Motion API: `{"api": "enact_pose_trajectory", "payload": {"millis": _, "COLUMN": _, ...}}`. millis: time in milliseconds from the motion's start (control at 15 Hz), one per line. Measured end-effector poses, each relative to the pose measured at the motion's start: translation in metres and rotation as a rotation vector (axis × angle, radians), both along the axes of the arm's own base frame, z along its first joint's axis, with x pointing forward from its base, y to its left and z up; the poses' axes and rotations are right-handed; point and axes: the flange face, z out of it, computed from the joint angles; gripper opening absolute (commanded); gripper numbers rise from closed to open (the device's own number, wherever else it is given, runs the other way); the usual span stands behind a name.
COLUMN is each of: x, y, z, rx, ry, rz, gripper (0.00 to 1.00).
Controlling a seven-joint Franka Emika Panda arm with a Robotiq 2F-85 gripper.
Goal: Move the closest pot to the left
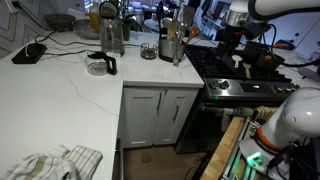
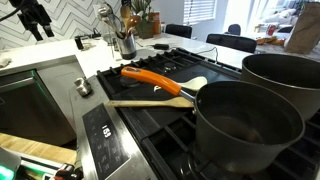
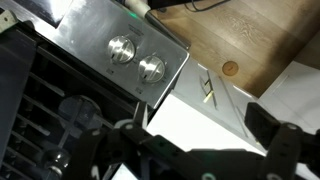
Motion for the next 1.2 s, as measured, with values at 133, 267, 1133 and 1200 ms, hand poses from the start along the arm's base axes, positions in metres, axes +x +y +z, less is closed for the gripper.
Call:
{"api": "enact_pose_trajectory", "payload": {"millis": 133, "x": -0.002, "y": -0.036, "z": 0.014, "rx": 0.02, "ry": -0.04, "rz": -0.086, "gripper": 1.0}}
{"api": "enact_pose_trajectory", "payload": {"millis": 267, "x": -0.009, "y": -0.079, "z": 0.03, "rx": 0.048, "ry": -0.084, "rz": -0.187, "gripper": 1.0}}
{"api": "enact_pose_trajectory", "payload": {"millis": 1133, "x": -0.066, "y": -0.312, "z": 0.031, "rx": 0.157, "ry": -0.334, "rz": -0.83, "gripper": 1.0}}
{"api": "enact_pose_trajectory", "payload": {"millis": 1200, "x": -0.063, "y": -0.326, "z": 0.022, "rx": 0.142, "ry": -0.356, "rz": -0.878, "gripper": 1.0}}
